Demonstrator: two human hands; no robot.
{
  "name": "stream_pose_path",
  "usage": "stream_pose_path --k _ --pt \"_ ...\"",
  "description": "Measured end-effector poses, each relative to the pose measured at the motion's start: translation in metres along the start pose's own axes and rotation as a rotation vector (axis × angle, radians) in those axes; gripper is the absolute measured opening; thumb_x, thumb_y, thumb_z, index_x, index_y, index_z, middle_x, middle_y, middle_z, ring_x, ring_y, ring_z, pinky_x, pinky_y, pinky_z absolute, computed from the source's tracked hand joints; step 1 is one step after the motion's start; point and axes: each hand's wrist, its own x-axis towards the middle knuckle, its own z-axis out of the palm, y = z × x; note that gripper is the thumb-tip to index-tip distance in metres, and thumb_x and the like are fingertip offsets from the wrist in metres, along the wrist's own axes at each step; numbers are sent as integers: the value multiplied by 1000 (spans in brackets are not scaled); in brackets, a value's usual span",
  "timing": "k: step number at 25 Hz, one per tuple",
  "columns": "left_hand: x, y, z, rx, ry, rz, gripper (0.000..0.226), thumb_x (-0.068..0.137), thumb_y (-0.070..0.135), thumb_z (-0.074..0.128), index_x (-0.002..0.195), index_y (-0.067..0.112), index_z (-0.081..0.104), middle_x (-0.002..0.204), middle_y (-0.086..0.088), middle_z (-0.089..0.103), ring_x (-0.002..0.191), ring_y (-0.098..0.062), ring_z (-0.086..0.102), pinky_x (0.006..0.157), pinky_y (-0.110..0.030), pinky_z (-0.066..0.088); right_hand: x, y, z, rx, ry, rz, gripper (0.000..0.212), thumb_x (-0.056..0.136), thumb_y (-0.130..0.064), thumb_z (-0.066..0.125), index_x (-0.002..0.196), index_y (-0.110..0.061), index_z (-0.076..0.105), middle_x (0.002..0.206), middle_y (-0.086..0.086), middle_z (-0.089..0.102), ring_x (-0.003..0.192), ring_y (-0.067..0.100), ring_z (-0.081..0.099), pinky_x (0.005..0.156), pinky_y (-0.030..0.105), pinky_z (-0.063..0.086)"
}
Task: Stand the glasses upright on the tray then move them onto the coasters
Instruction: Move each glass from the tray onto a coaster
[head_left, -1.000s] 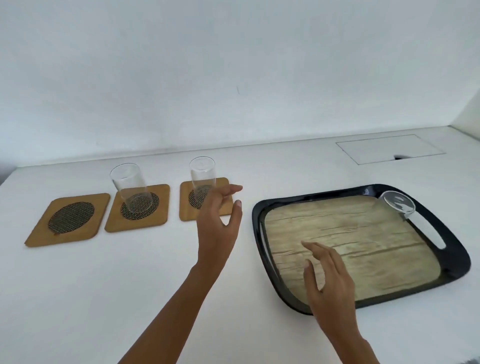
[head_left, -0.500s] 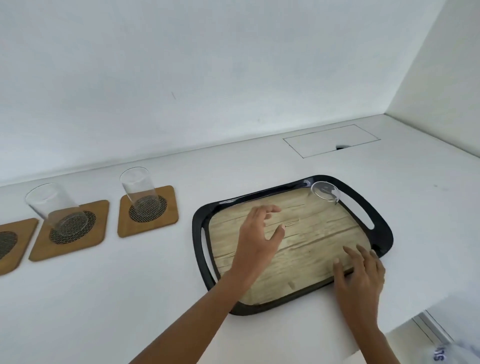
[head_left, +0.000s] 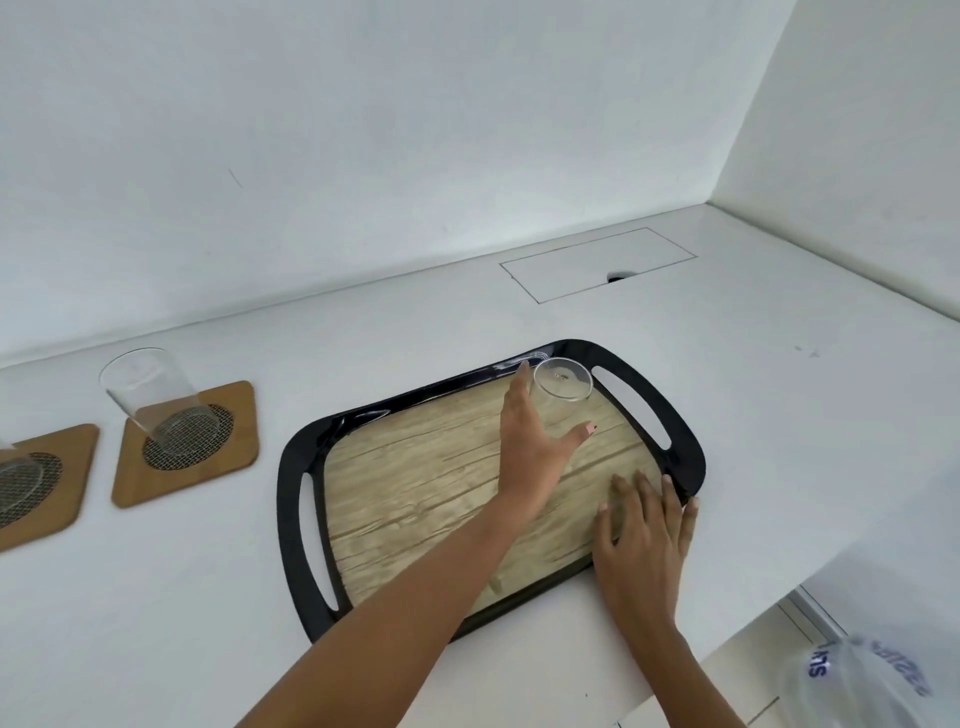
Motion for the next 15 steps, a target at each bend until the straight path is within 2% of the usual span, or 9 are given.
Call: stream_pose_path --k 4,10,12,15 --pt "8 -1 11 11 85 34 85 71 29 83 141 21 34 141 3 47 131 -14 42 111 -31 35 0 -1 0 -10 9 -11 47 87 -30 39 121 -7 64 134 14 59 139 31 33 121 39 -3" --pt "4 1 6 -22 124 39 74 69 29 84 130 25 42 126 7 57 107 -7 51 92 -23 42 1 -2 -1 5 11 -11 50 85 -30 39 121 -6 64 134 15 59 138 32 33 121 39 -3" --pt "0 1 0 -38 145 59 72 68 29 84 128 27 44 123 8 58 105 -8 53 89 -20 40 0 -1 -1 18 2 -8 50 85 -30 39 123 -7 63 135 16 58 139 33 32 121 38 -5" --pt "-8 3 -19 -72 190 84 70 66 28 85 125 32 46 120 13 60 109 -5 55 94 -20 42 0 0 -1 44 5 -34 51 85 -30 38 124 -6 62 134 18 58 140 34 31 121 41 -3"
